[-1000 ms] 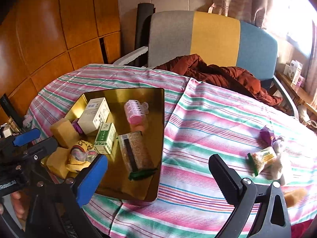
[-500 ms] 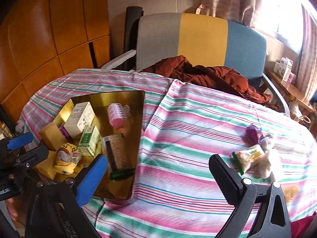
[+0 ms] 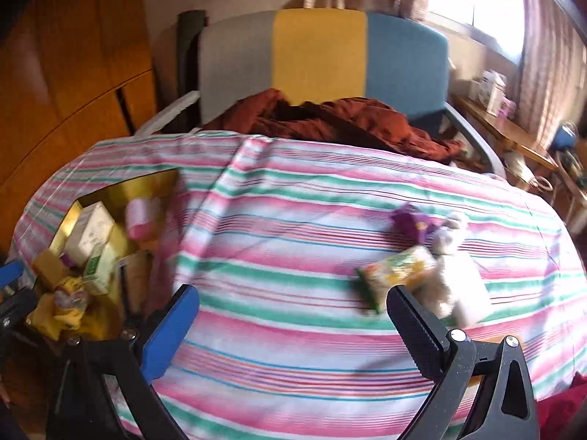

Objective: Organize objects
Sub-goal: 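Move both grippers back toward the remaining pile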

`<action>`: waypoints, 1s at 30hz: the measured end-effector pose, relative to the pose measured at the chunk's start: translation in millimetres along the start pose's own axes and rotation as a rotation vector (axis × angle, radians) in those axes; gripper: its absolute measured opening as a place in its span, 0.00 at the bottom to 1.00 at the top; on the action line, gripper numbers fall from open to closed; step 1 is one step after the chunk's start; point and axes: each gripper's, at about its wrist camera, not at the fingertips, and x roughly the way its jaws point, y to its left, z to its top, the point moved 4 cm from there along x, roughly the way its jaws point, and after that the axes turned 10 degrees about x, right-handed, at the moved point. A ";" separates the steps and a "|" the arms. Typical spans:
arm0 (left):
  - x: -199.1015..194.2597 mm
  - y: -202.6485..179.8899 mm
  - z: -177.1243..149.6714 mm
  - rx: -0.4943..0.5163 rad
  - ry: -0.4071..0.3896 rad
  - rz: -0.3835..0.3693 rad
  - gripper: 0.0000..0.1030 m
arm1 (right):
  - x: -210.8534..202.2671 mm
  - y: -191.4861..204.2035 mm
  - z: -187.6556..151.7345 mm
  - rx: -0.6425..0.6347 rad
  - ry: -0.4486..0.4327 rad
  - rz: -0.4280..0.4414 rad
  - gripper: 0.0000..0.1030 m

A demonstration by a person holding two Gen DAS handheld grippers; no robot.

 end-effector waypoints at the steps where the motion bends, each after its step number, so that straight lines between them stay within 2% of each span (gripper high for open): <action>1: 2.5 -5.4 2.5 0.010 0.003 -0.013 0.80 | 1.0 -14.7 5.7 0.028 -0.002 -0.015 1.00; 7: 16.3 -43.5 17.6 0.087 0.021 -0.076 0.80 | 9.2 -117.7 41.9 0.221 -0.040 -0.145 1.00; 11: 26.4 -69.9 31.0 0.155 0.024 -0.101 0.80 | 20.5 -179.3 47.7 0.326 -0.047 -0.223 1.00; 16: 50.6 -106.4 49.2 0.228 0.046 -0.141 0.79 | 29.1 -238.8 34.5 0.569 -0.019 -0.206 1.00; 20: 77.1 -146.5 64.2 0.309 0.063 -0.203 0.79 | 22.3 -246.5 32.8 0.636 -0.033 -0.176 1.00; 23: 100.6 -173.7 72.2 0.342 0.105 -0.275 0.71 | 21.5 -244.7 32.1 0.644 -0.023 -0.150 1.00; 30: 157.0 -216.4 87.8 0.426 0.165 -0.302 0.70 | 22.1 -243.6 30.9 0.662 -0.010 -0.101 1.00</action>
